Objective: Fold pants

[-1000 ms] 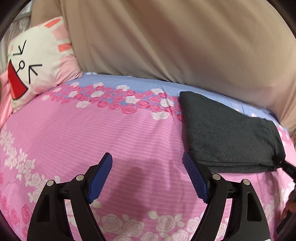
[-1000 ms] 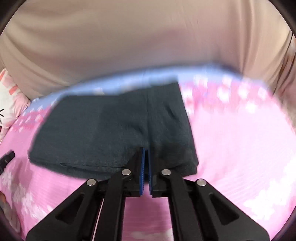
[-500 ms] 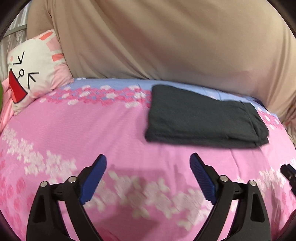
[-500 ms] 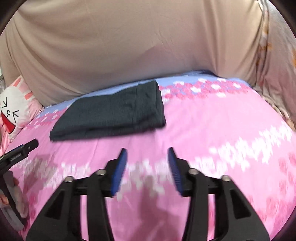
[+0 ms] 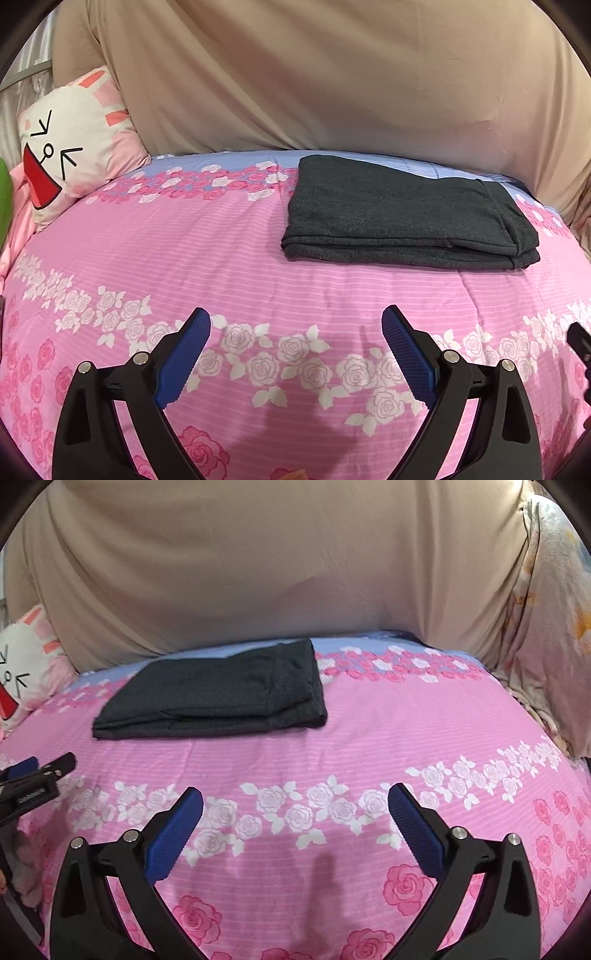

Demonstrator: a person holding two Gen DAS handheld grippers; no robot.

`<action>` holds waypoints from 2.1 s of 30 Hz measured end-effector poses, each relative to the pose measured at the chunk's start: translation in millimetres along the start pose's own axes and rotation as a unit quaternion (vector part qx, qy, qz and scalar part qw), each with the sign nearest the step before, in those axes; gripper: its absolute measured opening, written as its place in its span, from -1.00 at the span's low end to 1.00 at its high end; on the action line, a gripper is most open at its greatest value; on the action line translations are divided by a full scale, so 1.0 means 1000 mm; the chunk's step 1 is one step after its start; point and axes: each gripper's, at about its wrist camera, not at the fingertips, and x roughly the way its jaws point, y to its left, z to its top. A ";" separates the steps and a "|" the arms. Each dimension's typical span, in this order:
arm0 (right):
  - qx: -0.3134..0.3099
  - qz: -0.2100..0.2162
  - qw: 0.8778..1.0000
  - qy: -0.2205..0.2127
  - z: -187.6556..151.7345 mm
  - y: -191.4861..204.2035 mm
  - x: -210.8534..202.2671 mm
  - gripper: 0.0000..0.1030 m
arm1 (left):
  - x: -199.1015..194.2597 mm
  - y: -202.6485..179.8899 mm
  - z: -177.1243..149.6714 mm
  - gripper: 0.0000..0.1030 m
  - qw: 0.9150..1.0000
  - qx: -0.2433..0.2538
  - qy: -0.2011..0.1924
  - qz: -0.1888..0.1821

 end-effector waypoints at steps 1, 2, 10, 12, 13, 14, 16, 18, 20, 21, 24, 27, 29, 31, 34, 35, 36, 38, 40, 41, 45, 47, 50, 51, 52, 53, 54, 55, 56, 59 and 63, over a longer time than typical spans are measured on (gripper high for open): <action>0.000 0.000 1.000 0.001 0.000 0.000 0.000 0.91 | 0.000 -0.001 0.000 0.78 1.000 0.002 -0.001 0.000; 0.002 -0.001 1.000 0.000 0.000 -0.001 0.000 0.91 | -0.001 -0.002 0.000 0.78 1.000 0.004 -0.001 0.000; 0.011 -0.005 1.000 -0.004 -0.001 -0.005 -0.003 0.91 | -0.004 -0.009 -0.003 0.78 1.000 0.019 -0.003 -0.005; 0.008 -0.002 1.000 -0.004 -0.001 -0.005 -0.003 0.91 | -0.004 -0.009 -0.003 0.78 1.000 0.017 0.000 -0.007; 0.006 -0.002 1.000 -0.002 -0.001 -0.005 -0.003 0.91 | -0.004 -0.008 -0.003 0.78 1.000 0.016 0.001 -0.009; 0.006 -0.002 1.000 -0.002 0.000 -0.005 -0.002 0.91 | -0.003 -0.008 -0.003 0.78 1.000 0.015 0.003 -0.010; 0.007 -0.002 1.000 -0.002 -0.001 -0.004 -0.003 0.91 | -0.003 -0.007 -0.003 0.78 1.000 0.013 0.003 -0.010; 0.006 -0.002 1.000 -0.002 -0.001 -0.004 -0.003 0.91 | -0.003 -0.007 -0.003 0.78 1.000 0.011 0.003 -0.009; 0.007 -0.003 1.000 -0.002 -0.001 -0.003 -0.003 0.91 | -0.003 -0.007 -0.003 0.78 1.000 0.012 0.002 -0.008; 0.008 -0.003 1.000 -0.002 -0.001 -0.003 -0.003 0.91 | -0.003 -0.007 -0.003 0.78 1.000 0.012 0.002 -0.008; 0.009 -0.004 1.000 -0.001 -0.002 -0.002 -0.003 0.91 | -0.003 -0.007 -0.003 0.78 1.000 0.012 0.003 -0.007; 0.008 -0.004 1.000 -0.001 -0.001 -0.003 -0.003 0.91 | -0.004 -0.006 -0.003 0.78 1.000 0.012 0.003 -0.006; 0.009 -0.003 1.000 -0.001 -0.001 -0.003 -0.003 0.91 | -0.004 -0.006 -0.003 0.78 1.000 0.012 0.003 -0.006; 0.008 -0.003 1.000 -0.001 -0.001 -0.003 -0.003 0.91 | -0.004 -0.006 -0.003 0.78 1.000 0.012 0.003 -0.006; 0.008 -0.003 1.000 -0.001 -0.001 -0.003 -0.003 0.91 | -0.004 -0.006 -0.003 0.78 1.000 0.012 0.003 -0.006; 0.008 -0.003 1.000 -0.001 -0.001 -0.003 -0.002 0.91 | -0.004 -0.006 -0.003 0.78 1.000 0.012 0.003 -0.007; 0.008 -0.003 1.000 -0.001 -0.001 -0.003 -0.002 0.91 | -0.004 -0.006 -0.003 0.78 1.000 0.012 0.003 -0.006; 0.008 -0.003 1.000 -0.001 -0.001 -0.003 -0.002 0.91 | -0.004 -0.006 -0.003 0.78 1.000 0.013 0.003 -0.007; 0.008 -0.003 1.000 -0.001 -0.001 -0.003 -0.002 0.91 | -0.005 -0.006 -0.003 0.78 1.000 0.013 0.003 -0.006; 0.008 -0.003 1.000 -0.001 -0.001 -0.003 -0.002 0.91 | -0.005 -0.006 -0.003 0.78 1.000 0.013 0.003 -0.006; 0.008 -0.002 1.000 -0.001 -0.001 -0.004 -0.002 0.91 | -0.006 -0.006 -0.002 0.78 1.000 0.015 0.001 -0.001; 0.008 -0.002 1.000 -0.001 -0.001 -0.003 -0.002 0.91 | -0.008 -0.007 -0.002 0.78 1.000 0.018 -0.001 0.017; 0.008 -0.002 1.000 0.000 -0.001 -0.003 -0.002 0.91 | -0.009 -0.009 -0.001 0.78 0.999 0.023 -0.003 0.031; 0.008 -0.002 1.000 0.000 -0.001 -0.003 -0.003 0.91 | -0.009 -0.008 -0.001 0.78 0.999 0.024 -0.003 0.028; 0.008 -0.002 1.000 0.000 -0.001 -0.003 -0.002 0.91 | -0.009 -0.008 -0.001 0.78 0.999 0.023 -0.004 0.027; 0.008 -0.002 1.000 0.000 -0.001 -0.003 -0.002 0.91 | -0.010 -0.007 0.000 0.78 0.999 0.022 -0.006 0.028; 0.007 -0.002 1.000 0.000 -0.001 -0.003 -0.003 0.91 | -0.010 -0.006 0.000 0.78 0.999 0.021 -0.008 0.025; 0.007 -0.002 1.000 0.000 -0.001 -0.003 -0.003 0.91 | -0.011 -0.006 -0.001 0.78 0.999 0.020 -0.011 0.026; 0.007 -0.002 1.000 -0.001 -0.001 -0.003 -0.002 0.91 | -0.011 -0.006 -0.001 0.78 0.999 0.020 -0.013 0.026; 0.008 -0.002 1.000 0.000 -0.001 -0.003 -0.003 0.91 | -0.011 -0.007 -0.001 0.78 0.999 0.022 -0.016 0.024; 0.007 -0.002 1.000 0.000 -0.001 -0.003 -0.003 0.91 | -0.011 -0.011 -0.001 0.76 0.999 0.028 -0.018 0.029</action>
